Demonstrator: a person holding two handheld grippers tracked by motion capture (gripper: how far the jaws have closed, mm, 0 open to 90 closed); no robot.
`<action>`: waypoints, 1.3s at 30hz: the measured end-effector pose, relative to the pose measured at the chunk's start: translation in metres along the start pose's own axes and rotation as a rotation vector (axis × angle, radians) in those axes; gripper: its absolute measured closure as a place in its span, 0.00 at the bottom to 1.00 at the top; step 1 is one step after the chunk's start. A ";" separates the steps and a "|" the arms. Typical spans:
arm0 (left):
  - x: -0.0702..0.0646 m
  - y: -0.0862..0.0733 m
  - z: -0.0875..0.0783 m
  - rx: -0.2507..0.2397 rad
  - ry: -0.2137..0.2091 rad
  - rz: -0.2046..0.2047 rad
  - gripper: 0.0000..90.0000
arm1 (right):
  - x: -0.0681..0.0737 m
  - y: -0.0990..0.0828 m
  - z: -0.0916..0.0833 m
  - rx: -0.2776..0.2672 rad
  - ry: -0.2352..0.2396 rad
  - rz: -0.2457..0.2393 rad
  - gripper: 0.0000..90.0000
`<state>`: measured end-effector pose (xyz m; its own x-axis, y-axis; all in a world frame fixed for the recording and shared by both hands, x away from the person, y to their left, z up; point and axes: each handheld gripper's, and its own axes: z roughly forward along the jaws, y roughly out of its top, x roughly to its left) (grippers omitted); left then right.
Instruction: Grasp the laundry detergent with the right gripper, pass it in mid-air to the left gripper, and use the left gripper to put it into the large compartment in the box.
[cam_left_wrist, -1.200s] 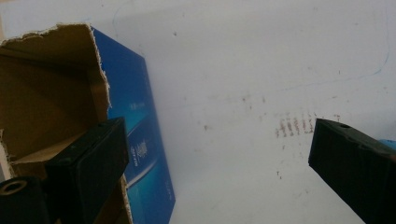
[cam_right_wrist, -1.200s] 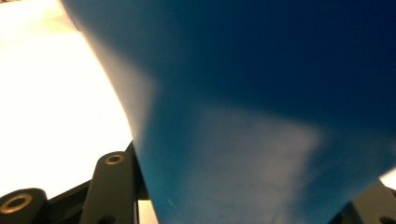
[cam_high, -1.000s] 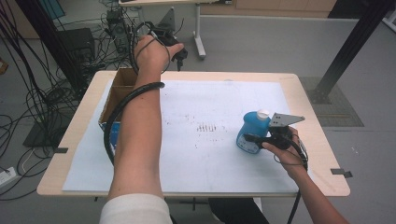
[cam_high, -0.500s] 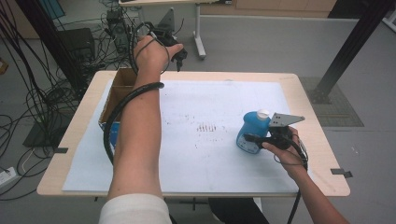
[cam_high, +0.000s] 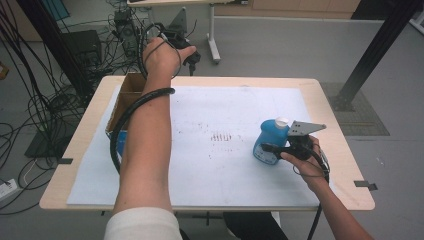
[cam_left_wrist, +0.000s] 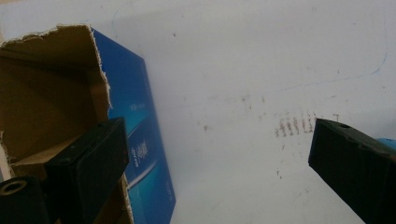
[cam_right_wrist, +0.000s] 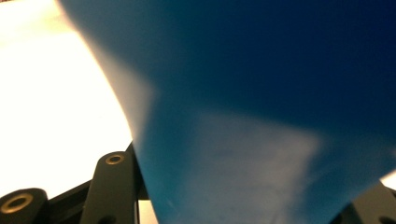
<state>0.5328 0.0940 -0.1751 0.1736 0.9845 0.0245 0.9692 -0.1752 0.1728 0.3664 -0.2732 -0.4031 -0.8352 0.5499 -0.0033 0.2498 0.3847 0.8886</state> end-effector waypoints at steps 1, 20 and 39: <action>0.000 0.000 -0.001 -0.001 0.001 0.000 0.06 | 0.000 0.000 0.000 0.001 -0.001 0.000 0.49; 0.002 0.000 -0.004 -0.004 -0.001 0.025 0.06 | 0.001 0.015 -0.002 0.002 -0.009 0.007 0.49; 0.016 -0.006 -0.023 -0.029 -0.002 0.017 0.06 | -0.002 0.120 -0.008 0.004 0.008 -0.023 0.49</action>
<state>0.5254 0.1111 -0.1536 0.1899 0.9815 0.0261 0.9607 -0.1913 0.2013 0.3942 -0.2340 -0.2928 -0.8445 0.5351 -0.0204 0.2324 0.4005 0.8863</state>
